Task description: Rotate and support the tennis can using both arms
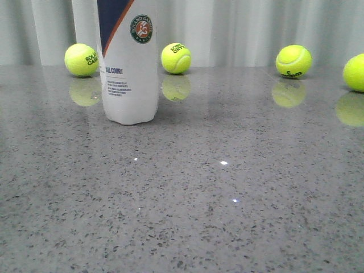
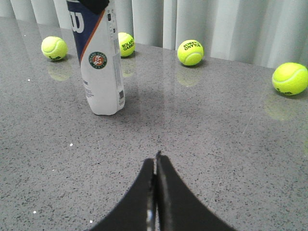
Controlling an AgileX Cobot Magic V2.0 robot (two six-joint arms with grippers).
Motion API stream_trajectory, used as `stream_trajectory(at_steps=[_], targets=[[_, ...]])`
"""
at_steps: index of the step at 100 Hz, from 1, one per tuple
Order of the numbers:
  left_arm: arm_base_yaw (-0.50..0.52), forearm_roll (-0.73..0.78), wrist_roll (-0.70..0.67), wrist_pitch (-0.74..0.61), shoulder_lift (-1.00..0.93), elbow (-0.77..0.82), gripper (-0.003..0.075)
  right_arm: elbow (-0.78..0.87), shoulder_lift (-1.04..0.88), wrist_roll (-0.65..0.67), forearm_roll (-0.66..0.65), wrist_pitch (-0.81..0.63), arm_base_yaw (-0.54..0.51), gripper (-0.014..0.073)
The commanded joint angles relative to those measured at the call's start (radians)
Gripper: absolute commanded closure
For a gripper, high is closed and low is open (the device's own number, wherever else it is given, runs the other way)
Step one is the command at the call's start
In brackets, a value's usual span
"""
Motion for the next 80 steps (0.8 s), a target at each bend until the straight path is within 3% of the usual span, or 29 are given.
stream_trajectory(at_steps=[1, 12, 38, 80], targets=[[-0.005, -0.010, -0.006, -0.063, -0.079, -0.038, 0.0488, -0.022, 0.009, -0.007, -0.006, -0.075, -0.007, 0.0654], [-0.005, -0.006, -0.006, -0.105, -0.121, -0.022, 0.0743, -0.022, 0.009, -0.007, -0.006, -0.075, -0.007, 0.0654], [-0.005, 0.035, -0.006, -0.297, -0.310, 0.169, 0.0738, -0.022, 0.009, -0.007, -0.006, -0.075, -0.007, 0.0654], [-0.005, 0.143, -0.005, -0.681, -0.674, 0.754, 0.0738, -0.022, 0.009, -0.007, -0.006, -0.075, -0.007, 0.0654]])
